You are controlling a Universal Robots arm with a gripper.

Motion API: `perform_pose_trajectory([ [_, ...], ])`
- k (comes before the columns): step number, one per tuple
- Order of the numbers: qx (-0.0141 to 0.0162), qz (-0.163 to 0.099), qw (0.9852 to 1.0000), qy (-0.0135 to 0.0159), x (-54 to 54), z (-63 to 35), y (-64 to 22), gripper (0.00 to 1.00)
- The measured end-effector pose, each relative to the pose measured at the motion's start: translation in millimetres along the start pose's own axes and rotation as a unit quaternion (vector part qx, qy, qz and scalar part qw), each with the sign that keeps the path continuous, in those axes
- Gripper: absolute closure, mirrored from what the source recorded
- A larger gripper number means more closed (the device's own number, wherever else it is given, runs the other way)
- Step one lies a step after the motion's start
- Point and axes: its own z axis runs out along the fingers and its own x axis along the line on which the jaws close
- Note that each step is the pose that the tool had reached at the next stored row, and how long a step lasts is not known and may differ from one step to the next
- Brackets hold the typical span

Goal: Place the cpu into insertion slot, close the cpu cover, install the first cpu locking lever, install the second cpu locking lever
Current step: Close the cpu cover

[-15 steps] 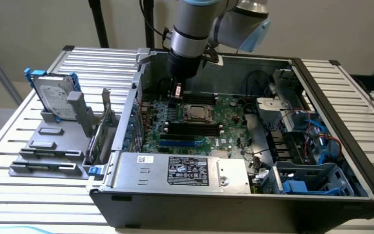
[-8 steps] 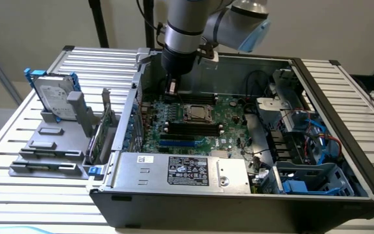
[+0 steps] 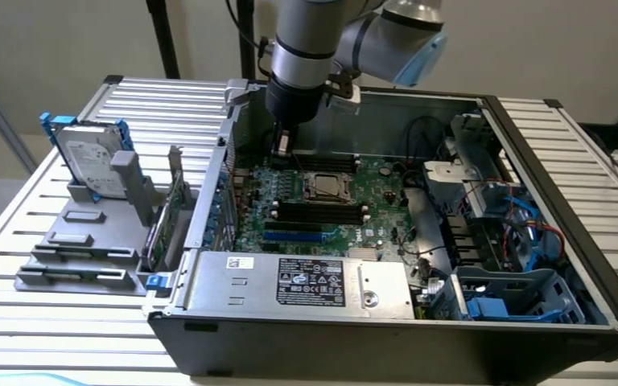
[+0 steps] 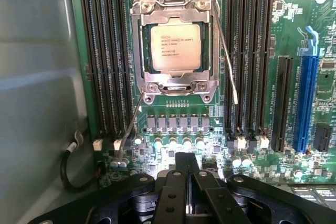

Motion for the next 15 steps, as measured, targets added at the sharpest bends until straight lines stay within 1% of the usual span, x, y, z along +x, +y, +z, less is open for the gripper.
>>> perform_pose_trajectory([
  [3,-0.0002,0.012,0.9999,0.0097,0.0,0.1,-0.5,0.89],
  [7,-0.0006,0.030,0.9993,0.0227,-0.1,0.2,-1.1,0.89],
  [13,-0.0012,0.056,0.9976,0.0416,-0.2,0.3,-1.9,0.89],
  [14,-0.0014,0.060,0.9972,0.0445,-0.2,0.3,-2.1,0.89],
  [15,-0.0016,0.065,0.9968,0.0467,-0.2,0.3,-2.2,0.89],
])
